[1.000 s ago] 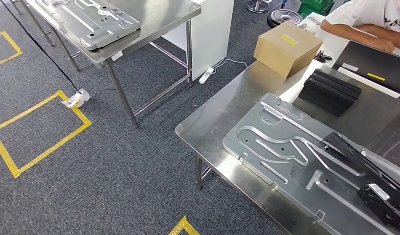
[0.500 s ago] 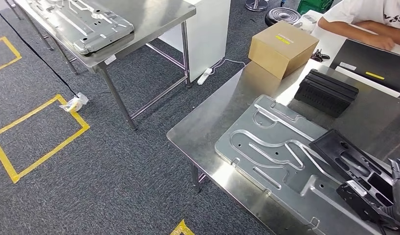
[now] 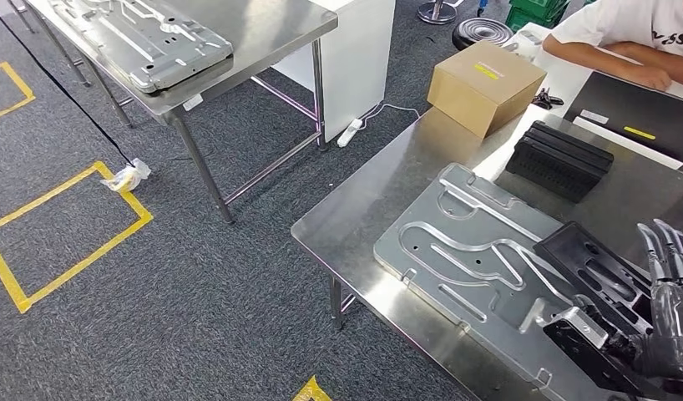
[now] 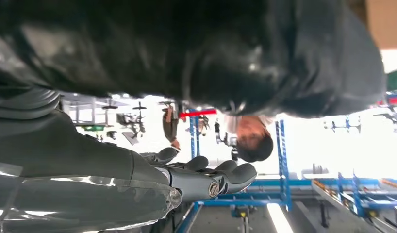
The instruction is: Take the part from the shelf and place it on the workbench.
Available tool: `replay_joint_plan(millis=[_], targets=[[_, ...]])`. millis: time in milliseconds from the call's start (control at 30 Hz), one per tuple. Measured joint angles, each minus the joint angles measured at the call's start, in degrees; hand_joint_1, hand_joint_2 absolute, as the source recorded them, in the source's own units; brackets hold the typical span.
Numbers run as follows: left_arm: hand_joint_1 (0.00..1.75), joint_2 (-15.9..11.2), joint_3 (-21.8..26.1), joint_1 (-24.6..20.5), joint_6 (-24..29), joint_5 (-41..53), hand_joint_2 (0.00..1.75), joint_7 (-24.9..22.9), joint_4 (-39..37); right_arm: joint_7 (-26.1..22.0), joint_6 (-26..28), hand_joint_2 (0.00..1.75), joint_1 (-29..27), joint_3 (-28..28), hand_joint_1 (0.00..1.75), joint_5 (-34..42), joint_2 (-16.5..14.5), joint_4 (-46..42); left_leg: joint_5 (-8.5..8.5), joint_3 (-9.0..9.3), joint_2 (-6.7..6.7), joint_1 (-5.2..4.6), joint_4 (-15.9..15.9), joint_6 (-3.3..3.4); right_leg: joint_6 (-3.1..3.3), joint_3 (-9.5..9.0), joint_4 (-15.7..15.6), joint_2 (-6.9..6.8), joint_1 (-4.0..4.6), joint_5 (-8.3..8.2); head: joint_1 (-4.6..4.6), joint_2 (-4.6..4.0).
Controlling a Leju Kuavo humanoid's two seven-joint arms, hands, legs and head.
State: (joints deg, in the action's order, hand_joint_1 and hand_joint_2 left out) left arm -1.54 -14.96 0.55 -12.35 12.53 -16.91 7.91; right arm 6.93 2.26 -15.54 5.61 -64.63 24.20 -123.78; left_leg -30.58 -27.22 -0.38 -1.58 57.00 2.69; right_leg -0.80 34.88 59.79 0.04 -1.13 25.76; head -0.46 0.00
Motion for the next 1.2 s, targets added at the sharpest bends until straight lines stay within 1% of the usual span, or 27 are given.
replay_joint_plan(millis=[100,267,300,333,367,400,433,500,533,567,600,633,667,700,733,767,800,867,900,933,1000,1033,1067,1100,1133,1167,1200], targets=[[0.0,0.05,0.06,0.01,-0.01,-0.04,0.0,-0.02,0.0,-0.43,1.15,0.0,0.0,-0.59,0.0,-0.04,0.22,-1.34,0.0,-0.01,0.0,-0.02,0.01,0.0,-0.08,-0.05,-0.11,0.0,-0.01,-0.05,0.0,0.0],[0.0,0.1,0.28,-0.01,-0.14,0.33,0.0,-0.38,0.01,-4.2,8.87,0.0,-0.12,-3.38,0.0,-0.04,0.23,-4.75,-0.01,-0.01,0.0,-0.05,0.04,0.02,-0.12,-0.11,-0.25,0.0,-0.04,-0.09,0.01,0.0],[0.0,0.1,0.28,0.0,-0.18,0.54,0.0,-0.55,0.0,-4.75,9.73,0.0,-0.32,-4.45,0.0,0.08,0.23,-5.71,0.18,0.0,-0.01,-0.13,0.05,0.18,-0.38,-0.23,-0.51,-0.02,-0.14,-0.35,-0.02,0.0],[0.0,0.14,0.28,-0.02,-0.21,0.74,0.0,-0.77,0.0,-5.25,10.42,0.0,-0.63,-5.75,0.0,0.23,0.23,-6.66,0.69,0.39,0.02,0.06,-0.61,0.58,-0.65,-0.42,-0.85,0.02,-0.12,-0.44,-0.02,0.0],[0.0,0.18,0.27,-0.05,-0.21,0.86,0.0,-0.98,0.0,-5.66,11.06,0.0,-1.01,-7.24,0.0,0.52,0.25,-7.43,1.42,0.82,0.11,0.22,-1.5,1.0,-0.9,-0.56,-0.97,0.03,-0.09,-0.2,-0.01,0.0],[0.0,0.23,0.27,-0.09,-0.21,0.9,0.0,-1.19,0.0,-5.96,11.58,0.0,-1.36,-8.77,0.0,0.92,0.33,-8.06,2.23,1.25,0.22,0.4,-2.52,1.5,-1.09,-0.39,-0.28,0.07,-0.04,0.65,0.02,0.0],[0.0,0.3,0.27,-0.14,-0.22,0.9,0.0,-1.37,0.01,-6.14,11.92,0.0,-1.69,-10.49,0.0,1.58,0.47,-8.5,2.86,1.62,0.35,0.65,-3.53,1.83,-1.07,0.27,1.65,0.1,0.06,2.29,0.09,0.0],[0.0,0.4,0.27,-0.17,-0.22,0.89,0.0,-1.63,0.01,-6.11,12.15,0.0,-2.43,-14.06,0.0,3.13,0.93,-8.97,3.21,1.27,0.5,0.66,-3.65,1.98,-1.11,2.81,8.35,0.1,-0.07,5.98,0.13,0.0],[0.0,0.44,0.27,-0.17,-0.22,0.89,0.0,-1.72,0.01,-6.02,12.16,0.0,-2.89,-15.99,0.0,3.81,1.21,-9.12,3.15,0.91,0.52,0.68,-3.28,1.91,-1.26,3.92,11.27,0.08,-0.19,7.02,0.13,0.0],[0.0,0.49,0.27,-0.17,-0.22,0.87,0.0,-1.78,0.01,-5.88,12.22,0.0,-3.36,-17.75,0.0,4.28,1.47,-9.28,3.02,0.48,0.53,0.72,-2.76,1.8,-1.47,4.33,12.64,0.05,-0.33,7.09,0.12,0.0],[0.0,0.51,0.27,-0.17,-0.22,0.86,0.0,-1.84,0.01,-5.71,12.4,0.0,-3.75,-19.45,0.0,4.74,1.7,-9.5,2.81,0.01,0.51,0.83,-2.1,1.59,-1.72,3.68,11.76,0.01,-0.5,6.11,0.12,0.0],[0.0,0.54,0.27,-0.17,-0.23,0.86,0.0,-1.9,0.01,-5.51,12.7,0.0,-4.07,-20.99,0.0,5.14,1.89,-9.74,2.53,-0.51,0.47,1.01,-1.3,1.27,-2.01,2.07,9.0,-0.05,-0.74,4.53,0.12,0.0],[0.0,0.54,0.27,-0.17,-0.25,0.86,0.0,-1.97,0.01,-5.26,13.08,0.0,-4.32,-22.35,0.0,5.58,2.02,-9.96,2.16,-1.05,0.42,1.17,-0.39,0.84,-2.25,0.22,5.64,-0.06,-0.88,3.58,0.13,0.0],[0.0,0.5,0.27,-0.16,-0.28,0.89,0.0,-2.04,0.01,-5.0,13.48,0.0,-4.59,-23.67,0.0,6.02,2.11,-10.13,1.74,-1.67,0.3,1.24,0.55,0.34,-2.28,-1.19,3.16,0.0,-0.91,2.71,0.14,0.0],[0.0,0.46,0.27,-0.15,-0.32,0.92,0.0,-2.12,0.01,-4.74,13.83,0.0,-4.87,-24.96,0.0,6.39,2.23,-10.27,1.34,-2.17,0.19,1.21,1.41,-0.17,-2.03,-1.85,1.93,0.11,-0.85,2.5,0.13,0.0],[0.0,0.43,0.27,-0.14,-0.34,0.96,0.0,-2.19,0.01,-4.53,14.09,0.0,-5.1,-26.31,0.0,6.7,2.36,-10.38,1.02,-2.6,0.1,1.13,2.09,-0.6,-1.53,-1.8,1.88,0.25,-0.73,2.92,0.09,0.0],[0.0,0.41,0.27,-0.15,-0.36,0.98,0.0,-2.26,0.01,-4.33,14.28,0.0,-5.34,-27.66,0.0,6.97,2.45,-10.49,0.86,-2.92,0.02,1.05,2.54,-0.93,-0.94,-1.48,2.3,0.36,-0.65,2.78,0.05,0.0],[0.0,0.45,0.26,-0.16,-0.37,0.96,0.0,-2.37,0.01,-4.0,14.55,0.0,-5.54,-29.84,0.0,7.38,2.57,-10.59,0.35,-3.34,0.02,1.15,3.43,-1.53,0.19,-0.94,2.14,0.34,-0.69,2.84,-0.01,0.0],[0.0,0.45,0.26,-0.18,-0.37,0.9,0.0,-2.44,0.01,-3.85,14.66,0.0,-5.55,-30.68,0.0,7.66,2.58,-10.6,-0.64,-3.72,0.05,1.24,4.38,-1.85,0.64,-0.59,2.03,0.29,-0.69,2.52,-0.01,0.0],[0.0,0.44,0.26,-0.21,-0.37,0.77,0.0,-2.54,0.01,-3.72,14.72,0.0,-5.47,-31.48,0.0,7.97,2.58,-10.59,-2.4,-4.37,0.08,1.38,6.19,-2.18,1.04,-0.15,1.93,0.23,-0.69,2.13,-0.02,0.0],[0.0,0.34,0.33,-0.33,-0.46,0.25,0.0,-2.83,0.01,-3.34,14.62,0.0,-4.61,-33.41,0.0,8.49,2.27,-10.29,-7.16,-6.38,0.1,1.6,12.15,-2.69,1.47,0.93,1.94,0.16,-0.51,1.27,-0.06,0.0],[0.0,0.23,0.39,-0.4,-0.67,-0.06,0.0,-3.02,0.01,-3.06,14.41,0.0,-3.73,-34.68,0.0,8.51,1.73,-9.76,-8.84,-7.23,0.1,1.69,15.15,-2.81,1.56,1.58,1.97,0.15,-0.37,0.77,-0.06,0.0],[0.0,0.07,0.47,-0.48,-0.93,-0.31,0.0,-3.21,0.01,-2.76,14.18,0.0,-2.73,-36.02,0.0,8.39,1.01,-9.01,-9.39,-7.48,0.1,1.75,16.95,-2.82,1.61,2.22,1.99,0.13,-0.23,0.26,-0.06,0.0],[0.0,-0.1,0.54,-0.58,-1.24,-0.46,0.0,-3.37,0.01,-2.51,13.97,0.0,-1.8,-37.38,0.0,8.26,0.11,-8.15,-8.69,-6.82,0.1,1.77,16.87,-2.7,1.62,2.83,2.0,0.11,-0.09,-0.25,-0.07,0.0],[0.0,-0.26,0.6,-0.67,-1.49,-0.54,0.0,-3.5,0.01,-2.31,13.83,0.0,-1.05,-38.66,0.0,8.16,-0.74,-7.36,-7.1,-5.2,0.1,1.75,14.88,-2.47,1.6,3.41,2.0,0.07,0.04,-0.75,-0.07,0.0],[0.0,-0.44,0.65,-0.77,-1.64,-0.55,0.0,-3.57,0.01,-2.18,13.79,0.0,-0.44,-39.66,0.0,8.13,-1.41,-6.77,-5.33,-2.6,0.09,1.69,11.13,-2.08,1.55,3.88,2.0,0.03,0.14,-1.3,-0.08,0.0],[0.0,-0.65,0.7,-0.87,-1.73,-0.55,0.0,-3.61,0.01,-2.1,13.79,0.0,0.07,-40.46,0.0,8.13,-2.02,-6.33,-4.33,0.17,0.11,1.54,6.68,-1.66,1.41,4.23,1.96,-0.02,0.26,-1.85,-0.08,0.0]])
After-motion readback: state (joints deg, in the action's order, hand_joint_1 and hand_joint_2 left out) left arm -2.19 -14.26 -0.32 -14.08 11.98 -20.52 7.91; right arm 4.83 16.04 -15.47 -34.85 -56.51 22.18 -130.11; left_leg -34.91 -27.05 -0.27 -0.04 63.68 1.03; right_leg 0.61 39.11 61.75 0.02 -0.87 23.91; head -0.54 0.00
